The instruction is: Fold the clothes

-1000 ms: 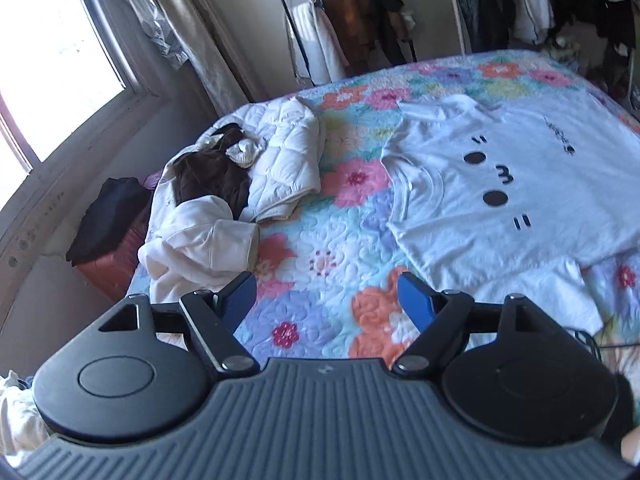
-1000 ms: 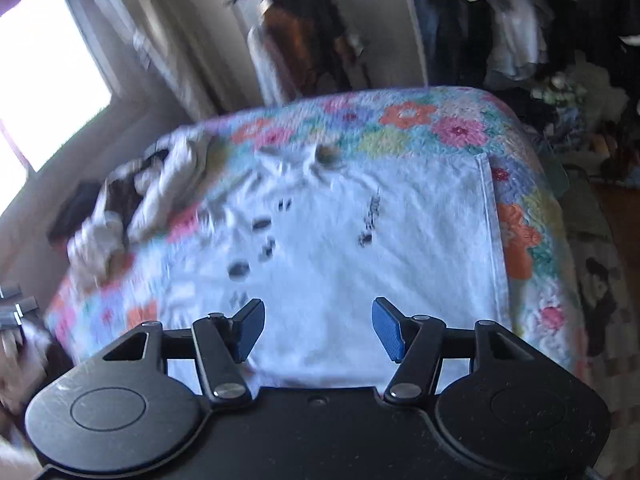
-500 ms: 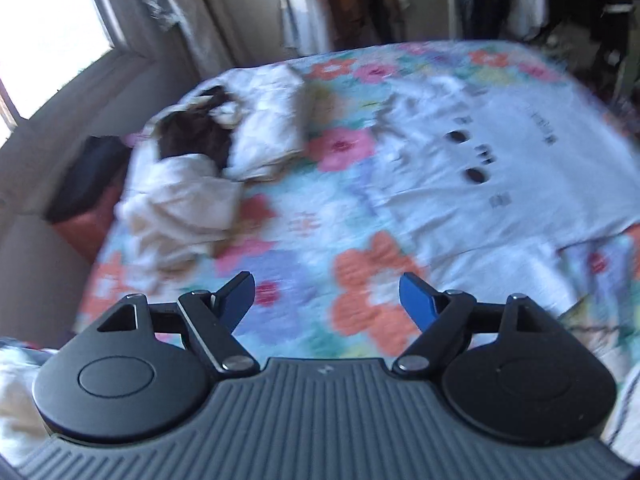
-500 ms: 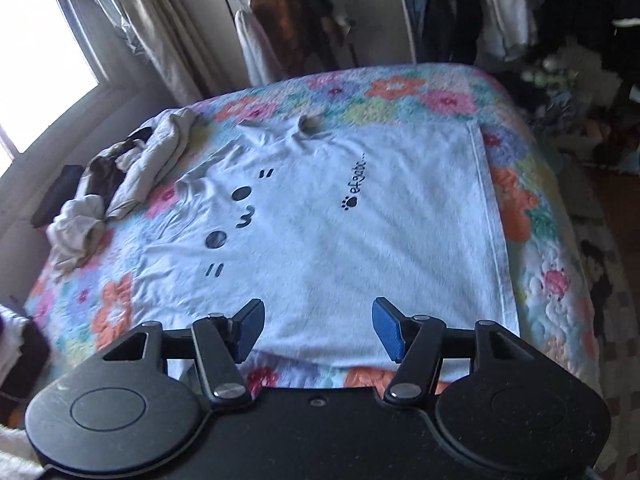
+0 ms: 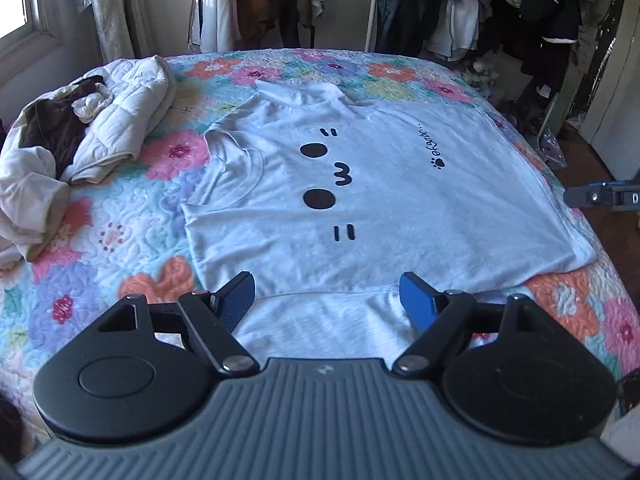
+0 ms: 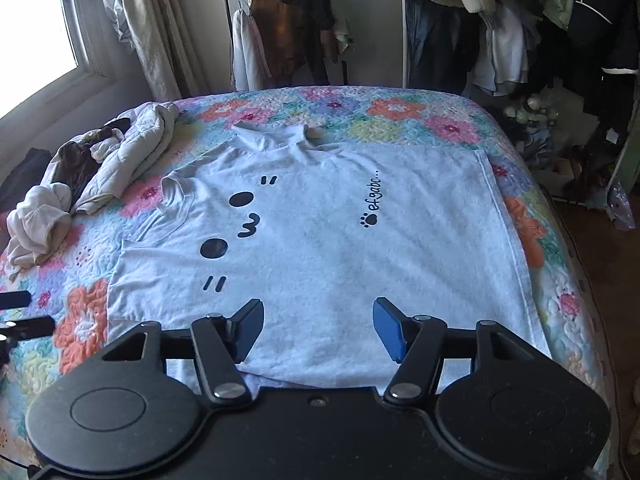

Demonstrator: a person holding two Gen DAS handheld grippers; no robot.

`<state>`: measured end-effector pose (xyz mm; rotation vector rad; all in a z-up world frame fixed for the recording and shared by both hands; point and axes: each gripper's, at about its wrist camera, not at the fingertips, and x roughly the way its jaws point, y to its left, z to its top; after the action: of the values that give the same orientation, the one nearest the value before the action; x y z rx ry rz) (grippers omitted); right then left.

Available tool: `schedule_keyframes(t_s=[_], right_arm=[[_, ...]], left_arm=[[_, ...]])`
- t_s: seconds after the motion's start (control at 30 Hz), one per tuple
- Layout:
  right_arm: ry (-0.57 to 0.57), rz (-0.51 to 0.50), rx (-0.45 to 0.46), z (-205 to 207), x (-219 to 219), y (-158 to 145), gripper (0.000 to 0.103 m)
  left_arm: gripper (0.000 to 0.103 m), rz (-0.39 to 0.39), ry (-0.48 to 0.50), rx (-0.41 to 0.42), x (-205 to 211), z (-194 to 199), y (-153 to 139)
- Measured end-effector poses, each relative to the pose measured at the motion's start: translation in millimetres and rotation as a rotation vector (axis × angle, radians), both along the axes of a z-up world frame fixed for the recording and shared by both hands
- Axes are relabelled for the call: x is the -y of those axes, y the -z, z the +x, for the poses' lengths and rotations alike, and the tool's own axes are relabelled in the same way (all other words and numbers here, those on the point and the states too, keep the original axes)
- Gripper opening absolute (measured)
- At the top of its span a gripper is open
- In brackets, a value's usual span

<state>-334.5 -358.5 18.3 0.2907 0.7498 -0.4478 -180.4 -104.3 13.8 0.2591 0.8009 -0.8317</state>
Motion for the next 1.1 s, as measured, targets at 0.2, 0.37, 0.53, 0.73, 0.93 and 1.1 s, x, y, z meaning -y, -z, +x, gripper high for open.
schedule_keyframes(t_s=[0.2,0.37,0.53,0.73,0.93,1.1], right_arm=[[0.013,-0.017,0.012,-1.9,-14.9,-1.2,0.066],[0.018,-0.002,-0.005,-1.2,-19.4,5.8,0.066],[0.014,-0.004,-0.004,-2.1,-21.8,6.3,0.066],[0.005,-0.014,-0.011,-2.0,-23.5,7.3,0.066],[0.009,-0.010,-0.010,-3.4,-21.7,8.0,0.066],[0.009,0.000,-0.011,-3.6,-19.6,10.4,0.066]], left_arm=[[0.087,-0.030,0.019,-0.027,14.7,-14.2,5.1],[0.090,-0.048,0.024,-0.060,21.2,-23.1,13.4],[0.095,-0.018,0.041,-0.054,30.5,-33.4,22.4],[0.097,0.000,0.068,-0.030,38.2,-44.0,22.9],[0.097,0.004,0.078,-0.025,40.6,-48.3,21.8],[0.097,0.010,0.063,-0.020,39.8,-47.5,23.0]])
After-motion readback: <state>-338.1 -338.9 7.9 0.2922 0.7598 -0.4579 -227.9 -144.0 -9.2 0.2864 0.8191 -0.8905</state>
